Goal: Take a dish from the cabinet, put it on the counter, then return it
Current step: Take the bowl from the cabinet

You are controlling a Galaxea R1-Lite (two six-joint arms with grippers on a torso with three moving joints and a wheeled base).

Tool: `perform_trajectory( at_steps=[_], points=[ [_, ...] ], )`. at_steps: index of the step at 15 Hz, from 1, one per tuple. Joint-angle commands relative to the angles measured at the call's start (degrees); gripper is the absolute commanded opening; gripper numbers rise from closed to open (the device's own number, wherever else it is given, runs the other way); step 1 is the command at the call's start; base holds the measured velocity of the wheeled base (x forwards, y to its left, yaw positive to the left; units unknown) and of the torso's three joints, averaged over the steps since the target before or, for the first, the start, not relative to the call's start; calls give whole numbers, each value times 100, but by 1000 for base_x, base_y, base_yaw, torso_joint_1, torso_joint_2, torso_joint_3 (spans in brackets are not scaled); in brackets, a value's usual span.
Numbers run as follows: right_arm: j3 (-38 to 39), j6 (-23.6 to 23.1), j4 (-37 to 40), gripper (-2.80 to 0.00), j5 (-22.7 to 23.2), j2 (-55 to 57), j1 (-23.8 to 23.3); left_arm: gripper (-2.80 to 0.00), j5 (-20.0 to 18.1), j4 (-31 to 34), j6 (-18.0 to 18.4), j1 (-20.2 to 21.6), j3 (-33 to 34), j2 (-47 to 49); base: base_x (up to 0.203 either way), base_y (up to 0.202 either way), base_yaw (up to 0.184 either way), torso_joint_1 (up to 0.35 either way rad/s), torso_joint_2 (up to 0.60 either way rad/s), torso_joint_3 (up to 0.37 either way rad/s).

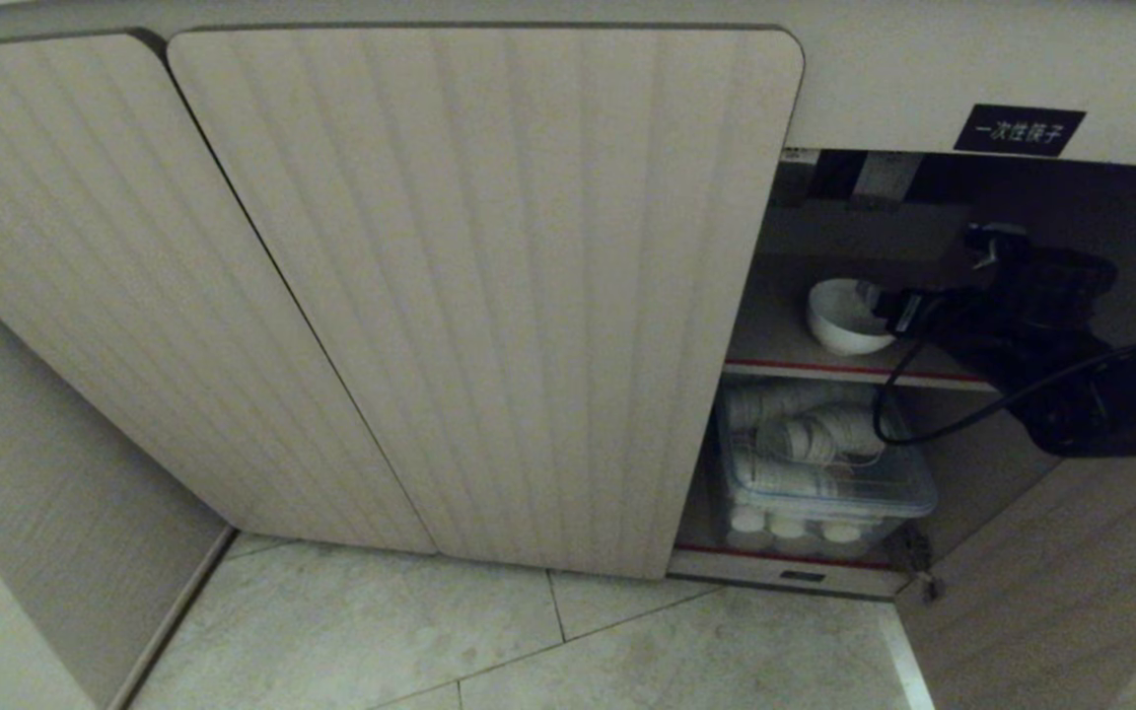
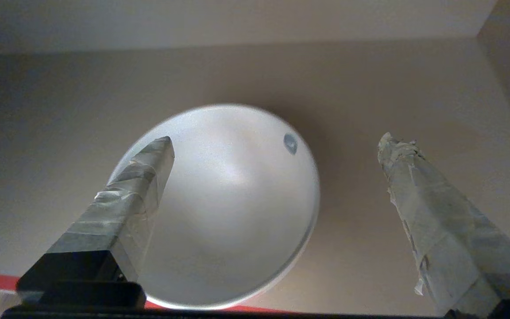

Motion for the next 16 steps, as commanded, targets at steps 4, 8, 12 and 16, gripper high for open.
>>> perform_trajectory(
  at_steps=[4,8,12,16],
  points=[
    [-494,5,460,0,8,131,6,-280,5,-2,-3,1,2,-2,0,0,0,0,0,0],
    [-907,5,941,0,8,203,6,-280,5,-2,-3,1,2,-2,0,0,0,0,0,0],
    [-1081,5,1346,0,8,224,15,-280,5,-2,-3,1,2,-2,0,0,0,0,0,0],
    [-1296,13,1776,0,8,280,58,-280,5,-2,-3,1,2,-2,0,0,0,0,0,0]
  ],
)
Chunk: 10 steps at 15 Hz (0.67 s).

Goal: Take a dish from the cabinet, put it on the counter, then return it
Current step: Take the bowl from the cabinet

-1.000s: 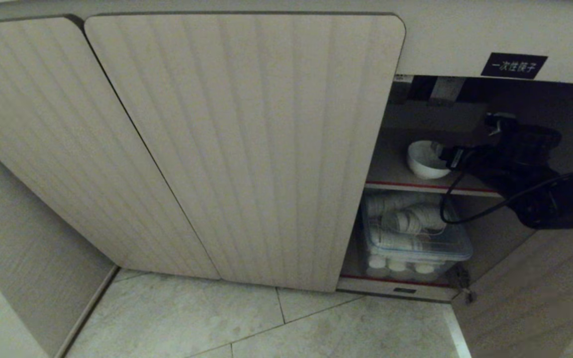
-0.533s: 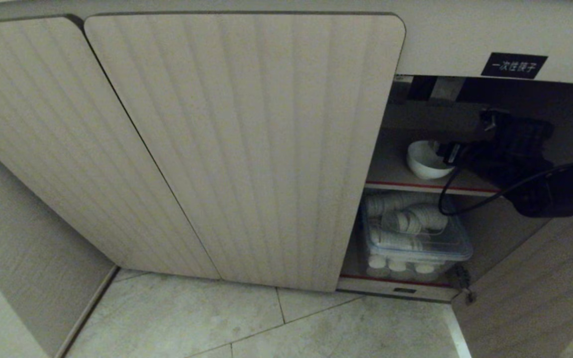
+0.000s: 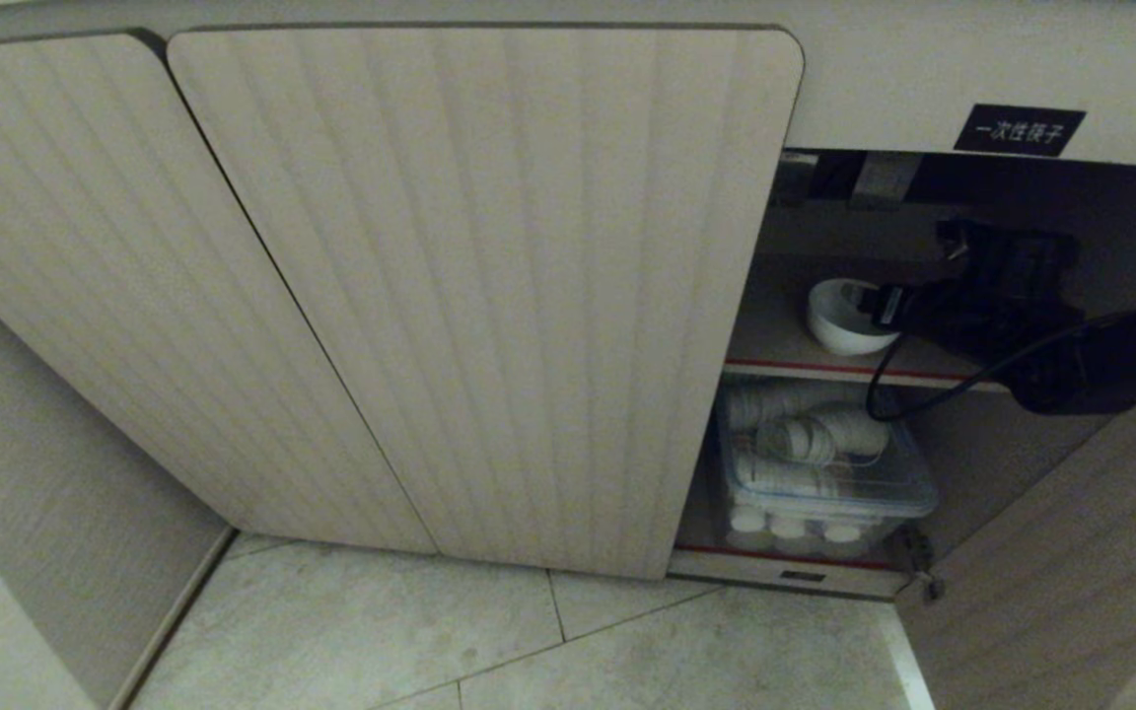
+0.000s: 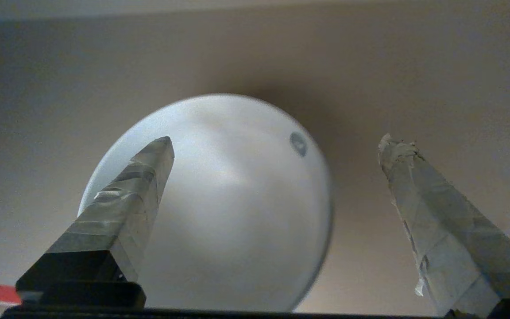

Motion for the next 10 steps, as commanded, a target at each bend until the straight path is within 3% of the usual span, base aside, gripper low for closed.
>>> perform_trajectory(
  at_steps=[1,10],
  points=[
    [-173,8,191,0,6,39,8,-280,0,-2,-3,1,-6,-2,0,0,0,0,0,0],
    [-395,52,848,0,6,87,8,-280,-1,-2,-3,1,2,-2,0,0,0,0,0,0]
  ],
)
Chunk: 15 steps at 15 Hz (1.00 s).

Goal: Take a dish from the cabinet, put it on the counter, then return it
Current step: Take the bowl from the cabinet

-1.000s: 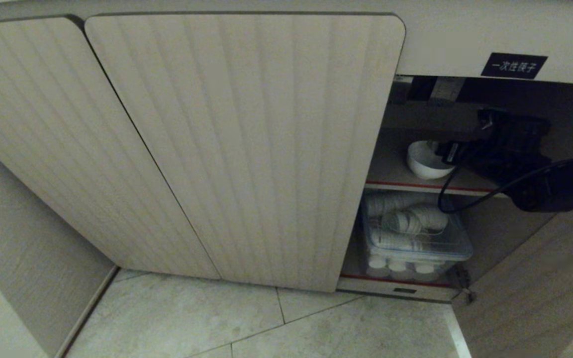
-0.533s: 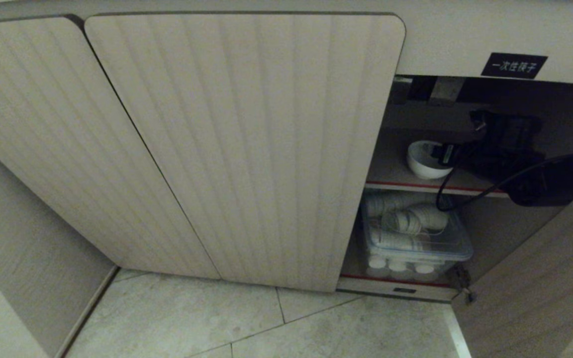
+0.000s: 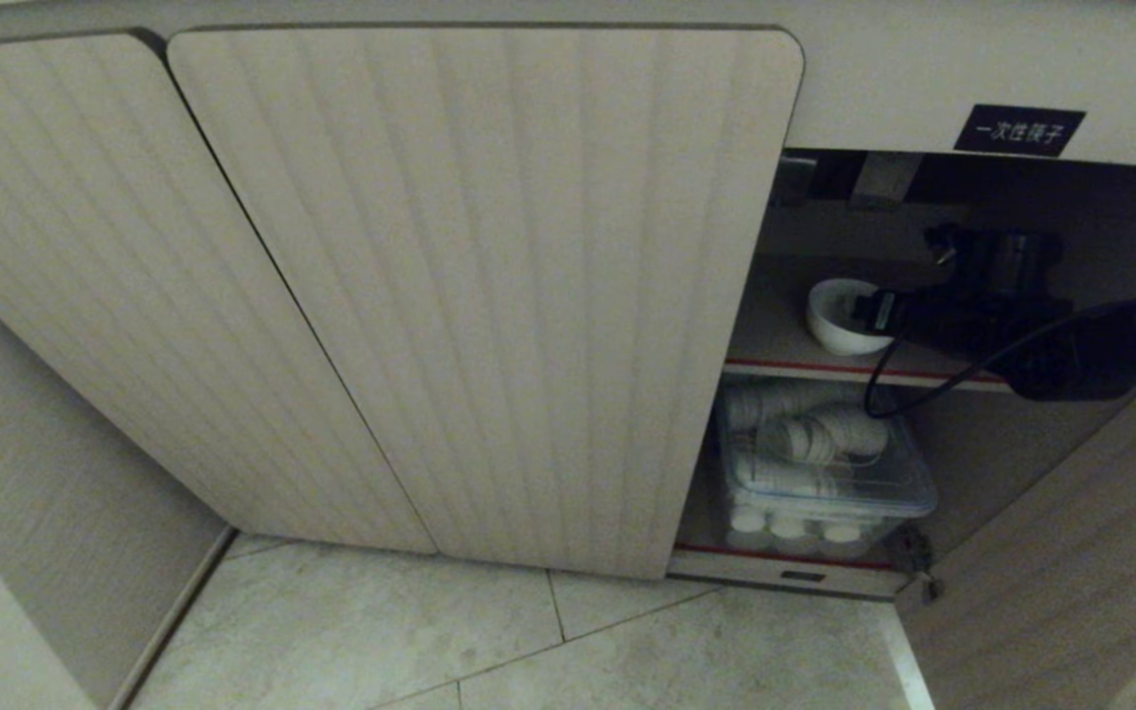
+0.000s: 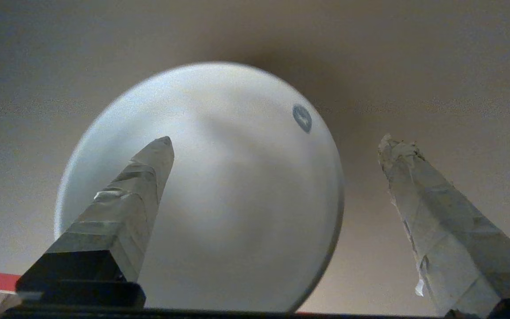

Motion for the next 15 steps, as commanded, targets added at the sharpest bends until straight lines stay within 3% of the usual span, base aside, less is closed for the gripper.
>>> perform_trajectory(
  at_steps=[1,15],
  points=[
    [7,3,30,0,6,-12,-2,-280,1,-4,-4,-1,2,-2,0,0,0,0,0,0],
    [-389,267,601,0,6,173,94,-280,1,-4,-4,-1,2,-2,0,0,0,0,0,0]
  ],
)
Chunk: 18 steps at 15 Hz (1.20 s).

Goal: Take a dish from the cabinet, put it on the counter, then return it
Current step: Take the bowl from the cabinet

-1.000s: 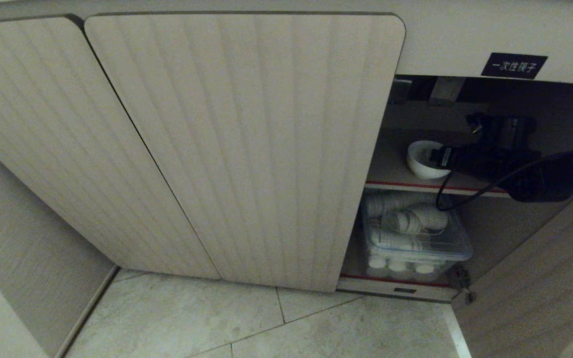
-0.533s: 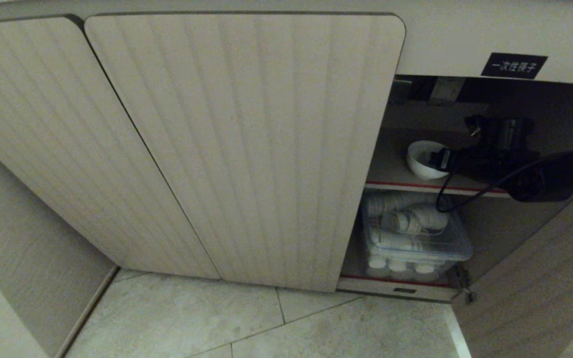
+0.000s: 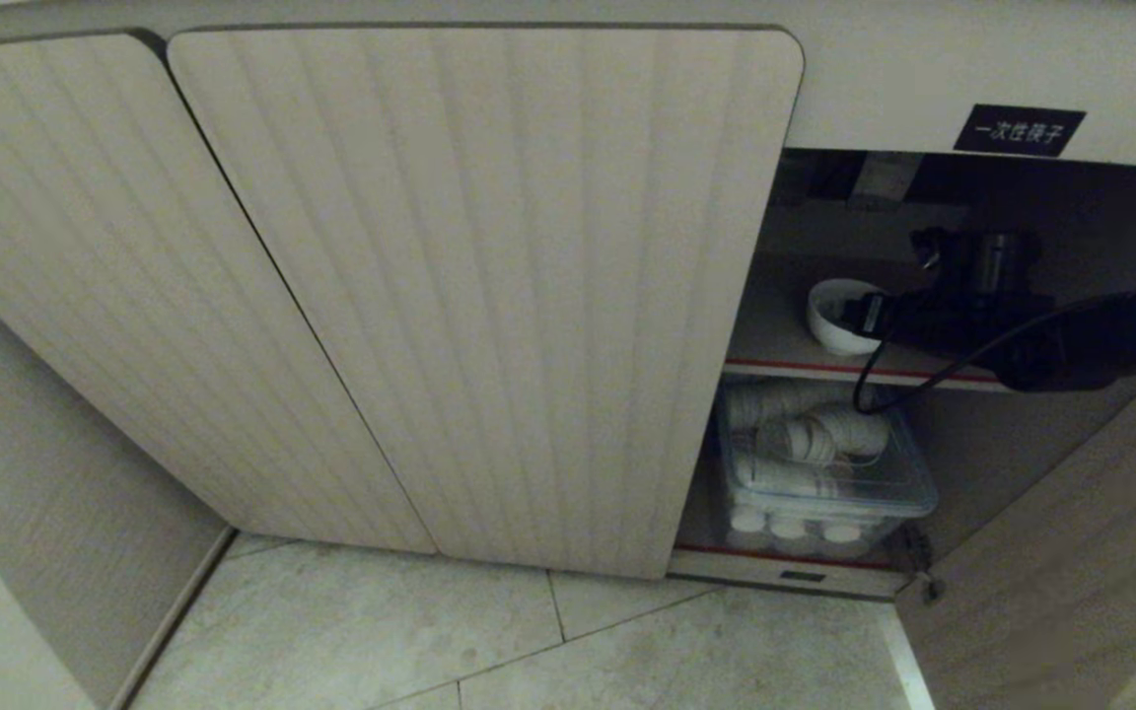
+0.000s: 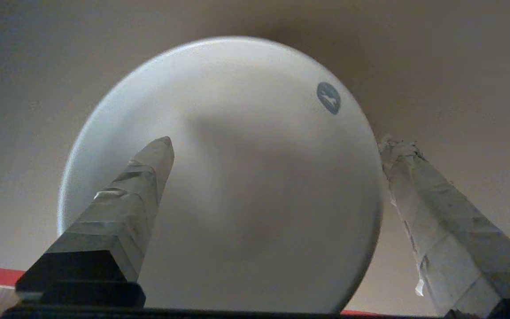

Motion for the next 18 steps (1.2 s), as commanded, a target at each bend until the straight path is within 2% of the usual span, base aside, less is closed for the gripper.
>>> perform_trajectory(
  at_steps=[1,12,18],
  points=[
    [-86,5,71,0,6,54,0,-280,2,-2,-3,-1,1,-2,0,0,0,0,0,0],
    [-1069,5,1344,0,6,191,-23,-280,2,-2,-3,-1,2,-2,0,0,0,0,0,0],
    [-1512,5,1739,0,-6,234,-101,-280,2,-2,-3,-1,2,-2,0,0,0,0,0,0]
  ],
)
